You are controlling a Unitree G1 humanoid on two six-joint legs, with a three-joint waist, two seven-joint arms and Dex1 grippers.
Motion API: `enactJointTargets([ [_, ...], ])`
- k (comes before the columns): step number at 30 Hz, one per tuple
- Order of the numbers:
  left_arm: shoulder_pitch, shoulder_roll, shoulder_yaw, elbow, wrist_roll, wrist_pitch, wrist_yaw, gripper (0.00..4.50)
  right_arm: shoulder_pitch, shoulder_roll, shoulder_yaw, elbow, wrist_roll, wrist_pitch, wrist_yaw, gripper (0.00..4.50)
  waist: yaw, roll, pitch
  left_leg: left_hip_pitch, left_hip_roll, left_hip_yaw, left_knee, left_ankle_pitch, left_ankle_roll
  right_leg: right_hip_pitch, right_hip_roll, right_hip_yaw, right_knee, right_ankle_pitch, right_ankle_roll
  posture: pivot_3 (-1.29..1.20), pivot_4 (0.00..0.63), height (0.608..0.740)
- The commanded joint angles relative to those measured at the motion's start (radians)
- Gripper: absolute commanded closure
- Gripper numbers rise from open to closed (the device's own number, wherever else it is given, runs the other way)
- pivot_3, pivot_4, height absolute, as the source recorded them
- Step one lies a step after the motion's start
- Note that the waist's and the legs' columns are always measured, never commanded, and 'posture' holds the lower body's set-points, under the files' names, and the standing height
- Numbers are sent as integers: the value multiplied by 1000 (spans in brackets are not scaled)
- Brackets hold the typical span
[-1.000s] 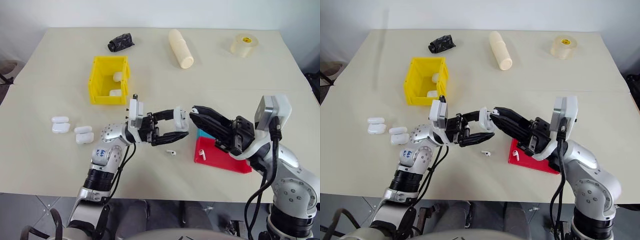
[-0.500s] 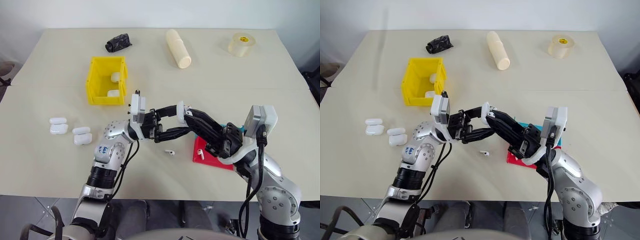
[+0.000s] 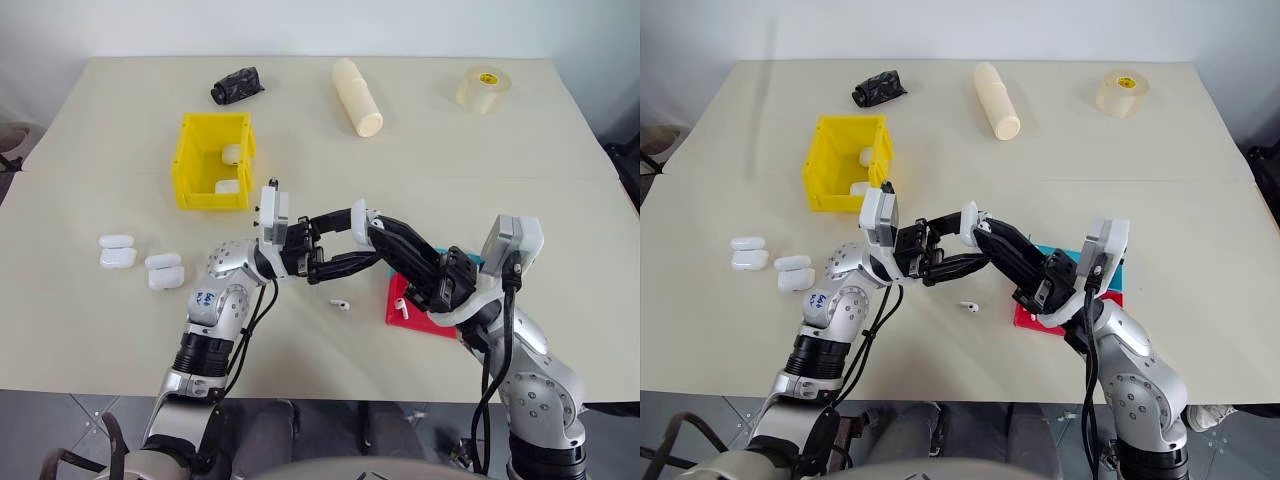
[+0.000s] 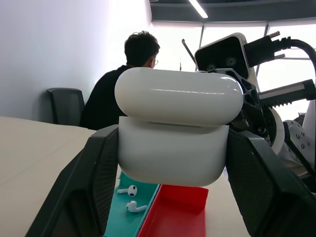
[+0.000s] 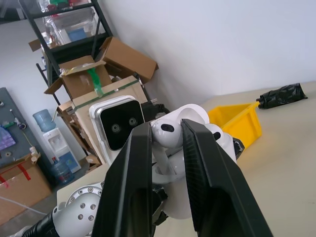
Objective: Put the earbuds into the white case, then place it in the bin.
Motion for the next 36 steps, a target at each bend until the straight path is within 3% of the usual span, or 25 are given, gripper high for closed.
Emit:
enactJointTargets([
  [1,-31,-15,24,-37,-41,-2,19,1665,21,3,31,-2,-4,-3,2,4009,0,0,0,0,0,0,0,0,0,0,0,0,0,0,0,0,150,740],
  [2,-30,-16,26,-39,-42,0,20,1665,25,1,31,2,18,10,-4,4009,0,0,0,0,0,0,0,0,0,0,0,0,0,0,0,0,150,740],
  [14,-19,-4,31,-55,-42,6,7,1665,14,-73,-22,0,48,15,22,33,1,0,0,0,0,0,0,0,0,0,0,0,0,0,0,0,150,740],
  [19,-15,82,24,-29,61,-14,42,1665,57,-223,-155,-7,100,65,36,33,2,0,0,0,0,0,0,0,0,0,0,0,0,0,0,0,150,740],
  [23,-26,210,-48,22,240,-100,33,1665,81,-383,-204,-10,79,120,83,951,0,0,0,0,0,1,0,0,0,0,0,0,0,0,0,0,150,740],
  [26,-45,278,-113,33,337,-121,19,1665,1,-460,-171,-14,29,150,64,2011,2,0,0,0,0,1,-1,0,0,0,0,0,-1,0,0,0,150,740],
  [33,-96,266,-203,14,424,-84,56,1665,-254,-439,7,-7,-4,278,-30,4460,4,0,0,0,1,0,-1,0,0,0,0,0,-1,0,0,0,150,740],
  [36,-95,246,-217,-18,415,-48,58,1665,-320,-421,98,7,-39,334,-36,4460,3,0,0,-1,1,0,-1,0,1,0,-1,0,-1,0,0,0,150,740],
])
